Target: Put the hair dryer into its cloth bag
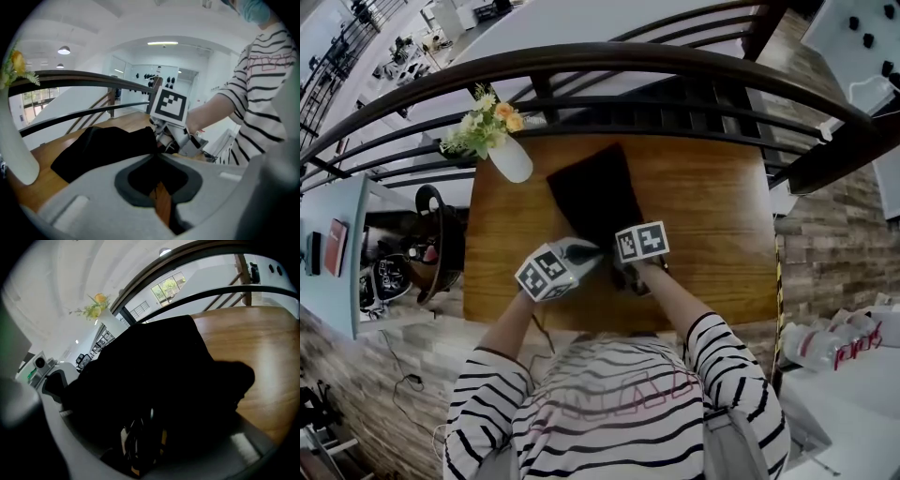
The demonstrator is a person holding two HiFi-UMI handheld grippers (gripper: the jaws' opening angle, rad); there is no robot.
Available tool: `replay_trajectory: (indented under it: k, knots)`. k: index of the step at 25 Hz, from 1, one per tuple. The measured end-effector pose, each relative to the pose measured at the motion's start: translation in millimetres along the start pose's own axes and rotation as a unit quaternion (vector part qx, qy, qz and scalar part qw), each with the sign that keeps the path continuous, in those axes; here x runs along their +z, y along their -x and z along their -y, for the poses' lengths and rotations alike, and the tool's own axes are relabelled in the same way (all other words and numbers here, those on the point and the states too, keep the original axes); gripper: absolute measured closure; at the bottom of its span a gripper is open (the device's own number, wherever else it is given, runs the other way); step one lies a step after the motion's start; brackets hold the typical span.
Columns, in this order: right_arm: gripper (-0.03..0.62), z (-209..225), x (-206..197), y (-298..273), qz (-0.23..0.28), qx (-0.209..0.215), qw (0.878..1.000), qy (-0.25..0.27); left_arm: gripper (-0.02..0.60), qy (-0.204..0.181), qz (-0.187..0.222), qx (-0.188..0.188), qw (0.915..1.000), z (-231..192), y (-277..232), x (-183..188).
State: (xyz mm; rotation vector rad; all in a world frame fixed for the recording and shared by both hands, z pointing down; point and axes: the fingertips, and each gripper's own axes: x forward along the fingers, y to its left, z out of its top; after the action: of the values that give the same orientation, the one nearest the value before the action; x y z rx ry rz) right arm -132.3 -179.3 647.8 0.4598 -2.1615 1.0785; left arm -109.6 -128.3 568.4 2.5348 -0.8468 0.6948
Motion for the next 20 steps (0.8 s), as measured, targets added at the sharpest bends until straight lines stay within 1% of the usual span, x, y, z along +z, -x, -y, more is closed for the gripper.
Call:
replay_trajectory:
  k: [3, 9, 11, 12, 13, 16, 20]
  knots:
    - [0.377, -5, -5, -4, -0.002, 0.012, 1.000, -0.002, 0.565, 0.006, 0.000, 0.004, 1.0000, -1, 3, -4]
    - [0.364, -6, -4, 2, 0.029, 0.031, 0.999, -0.021, 0.565, 0.018, 0.004, 0.010, 0.9998, -2, 4, -9]
    - [0.378, -7, -2, 9, 0.042, 0.037, 0.998, -0.025, 0.565, 0.018, 0.003, 0.010, 0.9998, -1, 3, -10]
    - [0.397, -9, -1, 12, 0.048, 0.041, 0.998, -0.027, 0.565, 0.018, 0.003, 0.010, 0.9998, -1, 3, -11]
    - [0.398, -10, 0, 15, 0.052, 0.044, 0.997, -0.030, 0.565, 0.018, 0.003, 0.009, 0.9998, -1, 2, -11]
    - [0.395, -8, -7, 22, 0.053, 0.043, 0.997, -0.034, 0.565, 0.016, 0.000, 0.005, 0.9999, 0, 1, -11]
    - [0.387, -2, -28, 32, 0.050, 0.035, 0.998, -0.035, 0.565, 0.009, -0.006, 0.006, 0.9999, 5, -2, -11]
